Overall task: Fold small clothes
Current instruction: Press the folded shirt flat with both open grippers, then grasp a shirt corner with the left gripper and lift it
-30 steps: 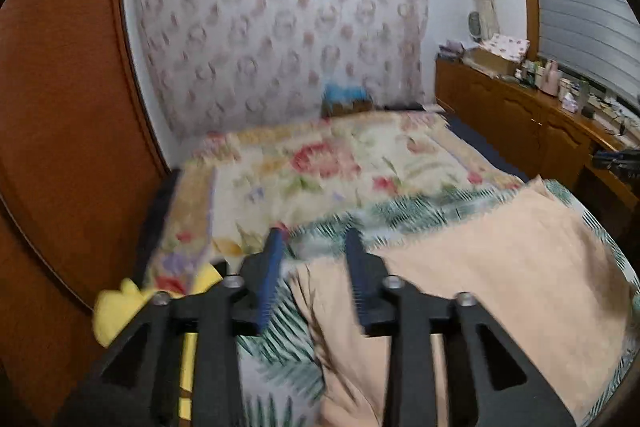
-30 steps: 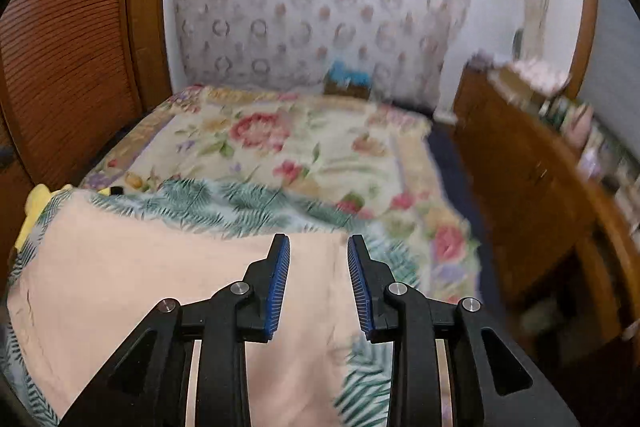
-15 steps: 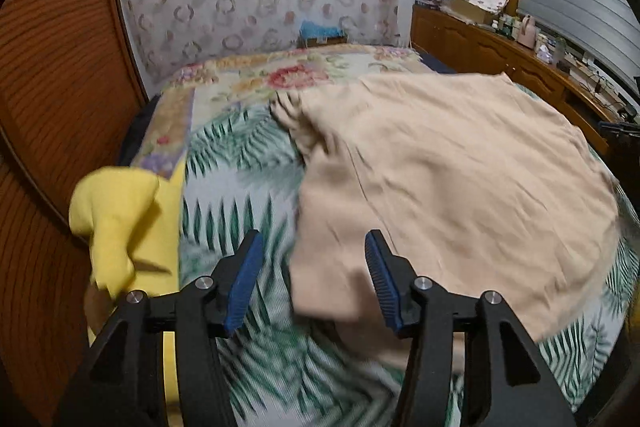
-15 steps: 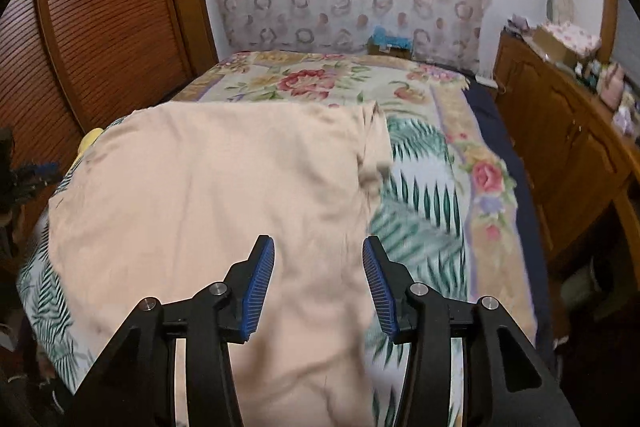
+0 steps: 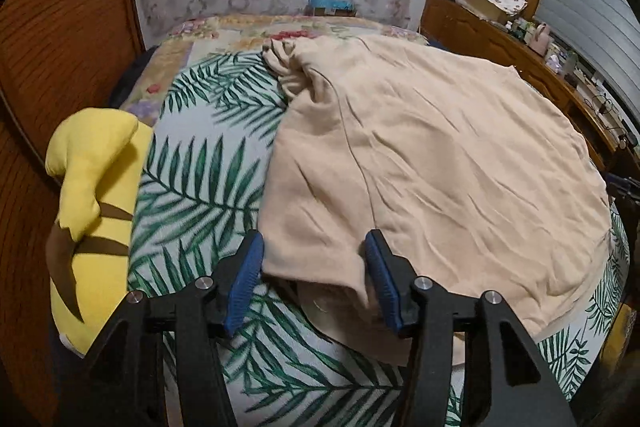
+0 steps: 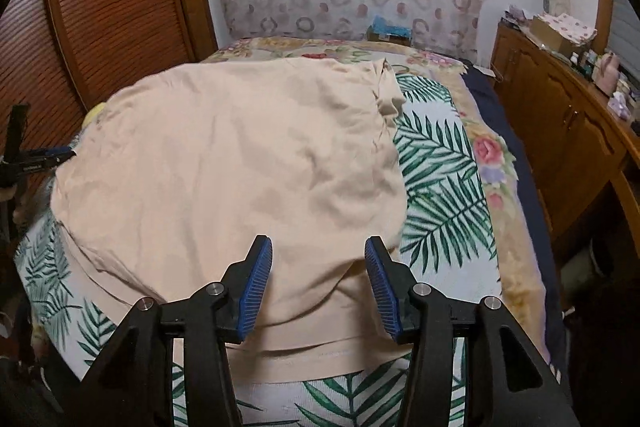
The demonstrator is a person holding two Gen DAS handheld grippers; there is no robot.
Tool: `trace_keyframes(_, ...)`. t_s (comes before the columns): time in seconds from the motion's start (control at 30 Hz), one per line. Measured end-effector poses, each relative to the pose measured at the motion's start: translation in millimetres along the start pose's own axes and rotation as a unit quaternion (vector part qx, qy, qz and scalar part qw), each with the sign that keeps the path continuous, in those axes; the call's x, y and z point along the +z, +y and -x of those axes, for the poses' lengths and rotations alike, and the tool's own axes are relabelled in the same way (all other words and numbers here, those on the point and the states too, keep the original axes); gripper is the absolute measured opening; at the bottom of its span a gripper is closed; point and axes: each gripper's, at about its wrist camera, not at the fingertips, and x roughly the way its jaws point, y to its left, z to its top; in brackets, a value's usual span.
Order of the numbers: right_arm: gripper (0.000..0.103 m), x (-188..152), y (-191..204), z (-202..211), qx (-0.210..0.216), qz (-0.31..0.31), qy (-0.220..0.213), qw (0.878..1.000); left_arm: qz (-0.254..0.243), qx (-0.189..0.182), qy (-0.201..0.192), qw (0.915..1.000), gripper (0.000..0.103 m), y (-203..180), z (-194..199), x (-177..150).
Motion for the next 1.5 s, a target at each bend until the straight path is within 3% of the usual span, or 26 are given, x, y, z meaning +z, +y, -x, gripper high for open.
trace_keyframes(0.33,0.050,-4.8,10.4,-10.1,-0.016,-0.007,0.016,1.000,0.017,0.003,-0.009,0.9998,0.053,-4.8,6.4,-16.3)
trace_keyframes(0.43,0.051,-6.7,11.0,-10.7,-0.016,-0.005,0.008,1.000,0.017,-0.017,-0.010,0.9997,0.036,-5.8,6.4,-16.0)
trace_keyframes(0.5,0.053,-10.4,14.8,-11.7,-0.022,0.006,0.003,1.000,0.021,-0.043,-0.006,0.9989,0.011,-6.1,5.9,-14.7)
trace_keyframes(0.57,0.055,-9.6,20.5,-12.7,-0.029,0.017,0.004,0.999,0.023,-0.041,-0.008,0.9989,0.008,-8.4,9.6,-12.5)
trace_keyframes(0.73,0.058,-16.6,19.0,-11.3,-0.018,0.013,0.002,1.000,0.047,-0.034,-0.090,0.9943,0.007,-11.3,69.9,-13.6)
trace_keyframes(0.8,0.060,-17.5,20.0,-10.6,-0.016,0.014,0.001,1.000,0.056,-0.030,-0.105,0.9924,0.007,-11.7,82.6,-15.5)
trace_keyframes(1.07,0.063,-20.0,17.1,-10.1,-0.010,0.014,0.001,1.000,0.032,-0.038,-0.115,0.9921,0.007,-36.1,85.8,-2.5)
trace_keyframes(1.3,0.063,-21.2,9.4,-7.0,0.000,-0.013,-0.008,1.000,-0.040,-0.079,-0.136,0.9867,0.007,-106.0,92.7,42.0)
trace_keyframes(1.5,0.063,-30.5,-7.5,18.3,0.005,-0.040,-0.037,0.999,-0.122,-0.119,-0.138,0.9756,0.007,-192.6,91.3,70.6)
